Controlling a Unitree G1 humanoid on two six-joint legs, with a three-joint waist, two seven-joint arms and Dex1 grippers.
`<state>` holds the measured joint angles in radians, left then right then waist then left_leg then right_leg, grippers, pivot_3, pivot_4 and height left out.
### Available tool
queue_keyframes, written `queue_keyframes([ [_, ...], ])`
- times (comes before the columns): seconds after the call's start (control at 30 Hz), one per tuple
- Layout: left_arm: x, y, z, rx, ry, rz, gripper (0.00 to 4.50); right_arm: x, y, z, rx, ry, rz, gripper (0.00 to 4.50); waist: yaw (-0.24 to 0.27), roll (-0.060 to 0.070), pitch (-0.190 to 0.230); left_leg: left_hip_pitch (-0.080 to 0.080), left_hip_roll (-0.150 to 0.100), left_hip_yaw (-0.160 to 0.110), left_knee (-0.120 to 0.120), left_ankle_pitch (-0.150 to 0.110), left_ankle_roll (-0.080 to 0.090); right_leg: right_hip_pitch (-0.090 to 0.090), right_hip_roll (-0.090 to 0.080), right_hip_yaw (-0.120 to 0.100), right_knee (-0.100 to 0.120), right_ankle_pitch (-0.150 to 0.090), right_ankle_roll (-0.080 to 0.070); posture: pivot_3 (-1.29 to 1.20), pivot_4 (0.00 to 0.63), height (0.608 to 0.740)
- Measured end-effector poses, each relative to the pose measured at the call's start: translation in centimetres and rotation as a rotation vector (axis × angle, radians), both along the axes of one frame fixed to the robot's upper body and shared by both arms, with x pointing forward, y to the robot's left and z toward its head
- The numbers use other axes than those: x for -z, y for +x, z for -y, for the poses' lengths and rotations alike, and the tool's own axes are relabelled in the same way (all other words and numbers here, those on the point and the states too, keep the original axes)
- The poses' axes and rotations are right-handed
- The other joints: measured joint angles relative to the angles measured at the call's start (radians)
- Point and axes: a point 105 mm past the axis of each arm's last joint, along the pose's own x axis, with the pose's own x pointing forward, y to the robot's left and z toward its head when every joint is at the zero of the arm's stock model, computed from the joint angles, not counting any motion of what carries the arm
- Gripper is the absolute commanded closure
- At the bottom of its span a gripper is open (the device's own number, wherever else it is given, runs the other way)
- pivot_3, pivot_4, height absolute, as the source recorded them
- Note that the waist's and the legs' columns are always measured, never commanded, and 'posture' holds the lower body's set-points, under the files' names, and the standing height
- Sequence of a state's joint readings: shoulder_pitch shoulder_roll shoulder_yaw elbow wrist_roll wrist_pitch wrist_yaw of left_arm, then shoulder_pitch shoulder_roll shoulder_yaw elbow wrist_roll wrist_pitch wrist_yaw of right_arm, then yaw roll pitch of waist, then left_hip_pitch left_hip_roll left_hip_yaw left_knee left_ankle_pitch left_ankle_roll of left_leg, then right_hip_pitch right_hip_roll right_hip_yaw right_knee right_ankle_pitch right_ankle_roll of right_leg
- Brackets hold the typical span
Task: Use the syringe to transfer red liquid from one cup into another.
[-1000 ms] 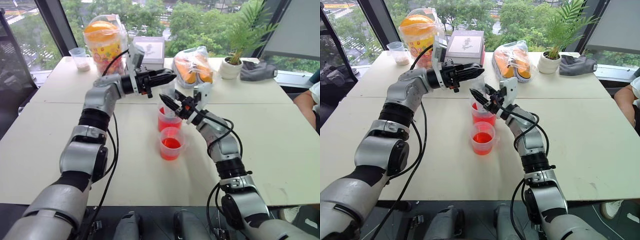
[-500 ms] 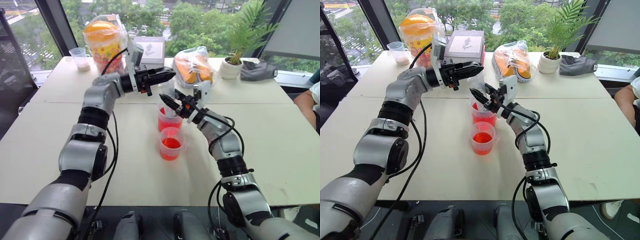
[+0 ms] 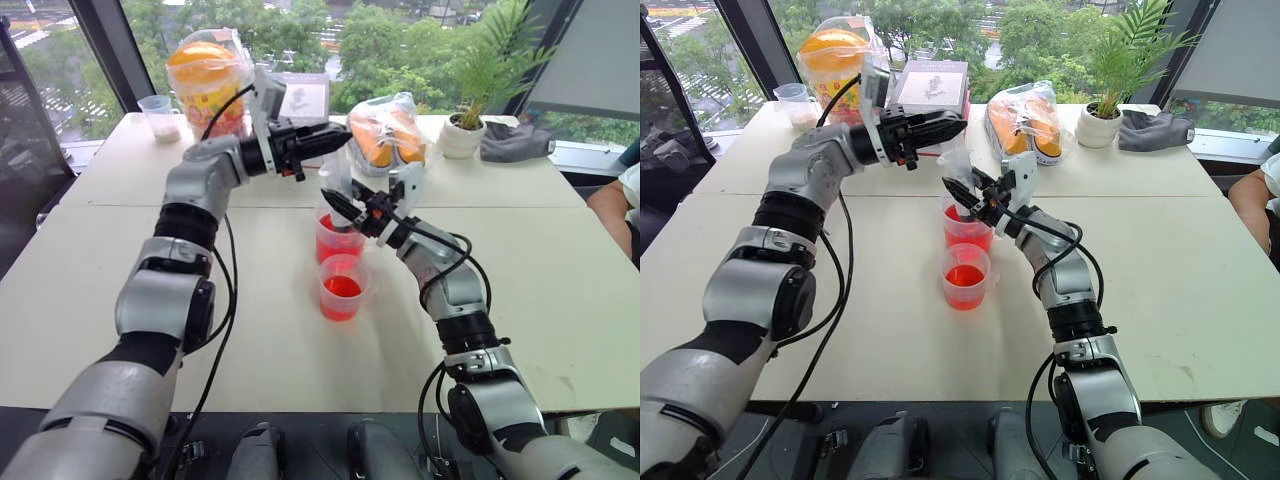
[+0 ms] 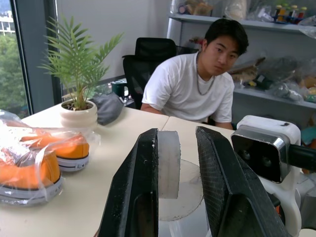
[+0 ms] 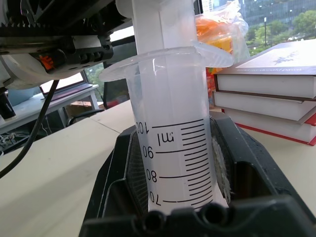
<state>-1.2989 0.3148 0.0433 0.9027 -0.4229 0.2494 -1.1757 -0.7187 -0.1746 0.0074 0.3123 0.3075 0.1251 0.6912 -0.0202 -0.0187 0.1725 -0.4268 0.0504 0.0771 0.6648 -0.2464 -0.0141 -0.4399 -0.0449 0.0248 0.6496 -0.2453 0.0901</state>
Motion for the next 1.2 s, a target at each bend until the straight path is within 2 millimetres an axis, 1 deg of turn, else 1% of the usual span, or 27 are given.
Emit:
queue_keyframes([
  [0.3,-0.3,0.1,-0.2,-0.007,-0.014,0.001,3.92,0.1,0.0,0.0,-0.001,-0.002,-0.002,3.12,0.0,0.0,0.0,0.0,0.0,0.0,0.0,0.0,0.0,0.0,0.0,0.0,0.0,0.0,0.0,0.0,0.15,0.74],
  [0.37,-0.3,0.1,-0.2,-0.007,-0.016,0.001,2.89,0.0,0.0,-0.1,-0.002,-0.003,-0.002,3.12,0.0,0.0,0.0,0.0,0.0,0.0,0.0,0.0,0.0,0.0,0.0,0.0,0.0,0.0,0.0,0.0,0.15,0.74],
  [0.4,-0.4,0.2,-0.4,-0.025,-0.016,0.001,2.61,-0.1,-0.1,-0.1,-0.005,-0.003,-0.001,3.12,-0.001,0.0,0.0,0.0,0.0,0.0,0.0,0.0,0.0,0.0,0.0,0.0,0.0,0.0,0.0,0.0,0.15,0.74],
  [0.5,-2.7,0.7,-3.2,-0.141,-0.064,0.068,0.96,0.0,-0.7,-0.9,-0.058,-0.035,-0.003,3.12,-0.017,0.0,0.0,0.0,0.0,-0.001,-0.001,0.0,0.0,0.0,0.0,0.0,0.001,0.0,0.0,0.0,0.15,0.74],
  [0.53,-3.2,0.5,-3.5,-0.148,-0.07,0.093,0.41,-0.1,-0.7,-0.9,-0.057,-0.037,-0.006,3.12,-0.018,0.0,0.0,0.0,0.0,-0.001,-0.001,0.0,0.0,0.0,0.0,0.0,0.001,0.0,0.0,0.0,0.15,0.74],
  [0.57,-3.6,0.2,-3.4,-0.143,-0.07,0.115,0.07,-0.1,-0.6,-0.7,-0.054,-0.041,-0.01,3.12,-0.017,0.0,0.0,0.0,0.0,-0.001,-0.001,0.0,0.0,0.0,0.0,0.0,0.0,0.0,0.0,0.0,0.15,0.74],
  [0.63,-3.2,-0.3,-3.3,-0.125,-0.057,0.136,0.07,-0.4,-0.5,-0.8,-0.055,-0.041,-0.014,3.12,-0.017,0.0,0.0,0.0,0.0,0.0,-0.001,0.0,0.0,0.0,-0.001,0.0,0.0,0.0,0.0,0.0,0.15,0.74],
  [0.73,-0.6,-0.2,-3.7,-0.127,-0.03,0.081,0.07,-1.6,-0.4,-0.6,-0.047,-0.034,0.011,3.12,-0.02,0.0,0.0,0.0,0.0,0.0,0.0,0.0,0.0,0.0,-0.001,0.0,0.001,0.0,0.0,0.0,0.15,0.74],
  [0.77,-0.1,-0.3,-4.0,-0.132,-0.036,0.068,0.07,-2.0,-0.3,-0.5,-0.041,-0.036,0.019,3.12,-0.021,0.0,0.0,0.0,0.0,0.0,0.0,0.0,0.0,0.0,-0.001,0.0,0.001,0.0,0.0,0.0,0.15,0.74],
  [0.87,0.0,-0.5,-4.8,-0.155,-0.016,0.072,0.07,-2.4,-0.1,0.2,-0.017,-0.019,0.021,3.12,-0.022,0.0,0.0,0.0,0.0,-0.001,0.0,0.0,0.0,0.0,0.0,0.0,0.001,0.0,0.0,0.0,0.15,0.74],
  [0.97,0.2,-0.9,-5.8,-0.188,-0.013,0.075,0.07,-3.5,0.2,0.7,0.009,0.004,0.044,3.12,-0.024,0.0,0.0,0.0,0.0,0.0,0.0,0.0,0.0,0.0,0.0,0.0,0.001,0.0,0.0,0.0,0.15,0.74],
  [1.1,0.8,-1.3,-6.8,-0.217,-0.021,0.053,0.07,-5.8,-0.1,1.2,0.015,0.061,0.083,3.12,-0.023,0.0,0.0,0.0,0.0,0.0,0.0,0.0,0.0,0.0,-0.001,0.0,0.001,0.0,0.0,0.0,0.15,0.74],
  [1.2,0.8,-1.6,-6.9,-0.223,-0.03,0.044,0.07,-8.4,-1.5,1.1,-0.028,0.104,0.129,3.12,-0.018,0.0,0.0,0.0,0.0,0.0,0.0,0.0,0.0,0.0,-0.001,0.0,0.001,0.0,0.0,0.0,0.15,0.74],
])
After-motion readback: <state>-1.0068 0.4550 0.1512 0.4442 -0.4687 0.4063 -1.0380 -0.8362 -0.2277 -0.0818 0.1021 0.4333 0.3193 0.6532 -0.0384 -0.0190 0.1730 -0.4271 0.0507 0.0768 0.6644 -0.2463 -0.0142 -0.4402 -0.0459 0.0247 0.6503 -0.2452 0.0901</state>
